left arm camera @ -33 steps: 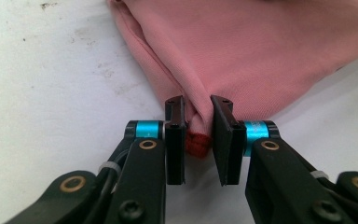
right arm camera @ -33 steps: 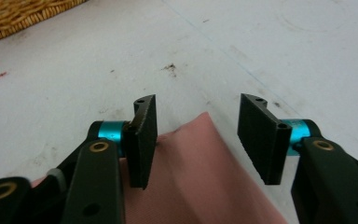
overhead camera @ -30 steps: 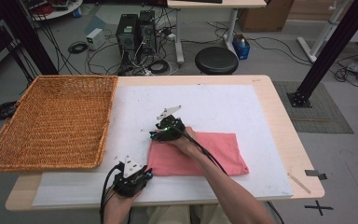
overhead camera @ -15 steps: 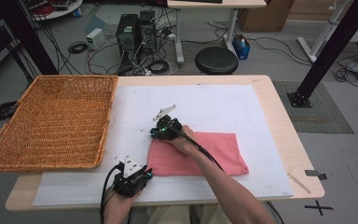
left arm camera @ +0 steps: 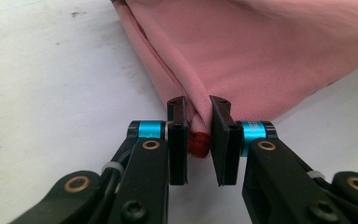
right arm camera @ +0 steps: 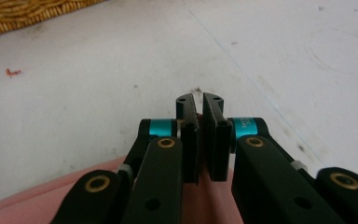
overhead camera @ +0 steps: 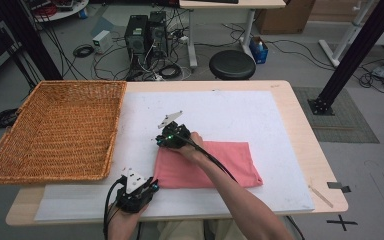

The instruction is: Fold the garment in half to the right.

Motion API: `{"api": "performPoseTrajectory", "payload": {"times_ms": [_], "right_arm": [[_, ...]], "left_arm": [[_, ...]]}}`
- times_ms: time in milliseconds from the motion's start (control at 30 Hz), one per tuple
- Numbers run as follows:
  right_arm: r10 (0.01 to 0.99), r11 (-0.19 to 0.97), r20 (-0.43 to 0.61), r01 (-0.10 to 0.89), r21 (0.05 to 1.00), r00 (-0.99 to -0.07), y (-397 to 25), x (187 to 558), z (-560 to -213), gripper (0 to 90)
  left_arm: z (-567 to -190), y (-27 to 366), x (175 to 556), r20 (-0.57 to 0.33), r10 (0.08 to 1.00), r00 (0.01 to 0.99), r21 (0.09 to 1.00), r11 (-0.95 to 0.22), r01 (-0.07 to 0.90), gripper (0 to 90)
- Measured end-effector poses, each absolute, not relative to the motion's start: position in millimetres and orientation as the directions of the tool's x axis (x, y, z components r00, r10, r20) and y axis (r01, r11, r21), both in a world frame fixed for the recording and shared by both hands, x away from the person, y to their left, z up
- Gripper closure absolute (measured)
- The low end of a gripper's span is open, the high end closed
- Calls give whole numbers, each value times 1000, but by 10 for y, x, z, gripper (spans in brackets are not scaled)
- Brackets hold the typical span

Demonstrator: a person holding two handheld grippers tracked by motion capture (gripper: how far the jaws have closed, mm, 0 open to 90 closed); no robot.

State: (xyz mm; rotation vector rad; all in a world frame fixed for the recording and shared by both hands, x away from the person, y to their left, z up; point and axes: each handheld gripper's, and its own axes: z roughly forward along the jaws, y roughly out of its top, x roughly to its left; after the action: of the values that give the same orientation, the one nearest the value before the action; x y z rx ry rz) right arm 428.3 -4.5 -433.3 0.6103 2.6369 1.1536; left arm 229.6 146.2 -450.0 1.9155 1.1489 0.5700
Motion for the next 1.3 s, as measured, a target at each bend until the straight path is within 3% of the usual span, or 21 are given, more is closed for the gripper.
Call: {"api": "performPoseTrajectory", "payload": {"times_ms": [600,900,1300], "right_arm": [[398,564,16,259,784,-917,392,4237,-4271,862],[385,585,-3,242,775,-923,185,4258,-4140,862],[433,555,-9,259,791,-901,-394,4249,-4048,862]], "left_arm": [[-4359,1883,2130,-18,910,414,857,-200,475,780],[-4264,1665,2196,-21,880,474,879,-210,429,780],[-4261,1135,2347,-39,798,602,893,-242,379,779]]}}
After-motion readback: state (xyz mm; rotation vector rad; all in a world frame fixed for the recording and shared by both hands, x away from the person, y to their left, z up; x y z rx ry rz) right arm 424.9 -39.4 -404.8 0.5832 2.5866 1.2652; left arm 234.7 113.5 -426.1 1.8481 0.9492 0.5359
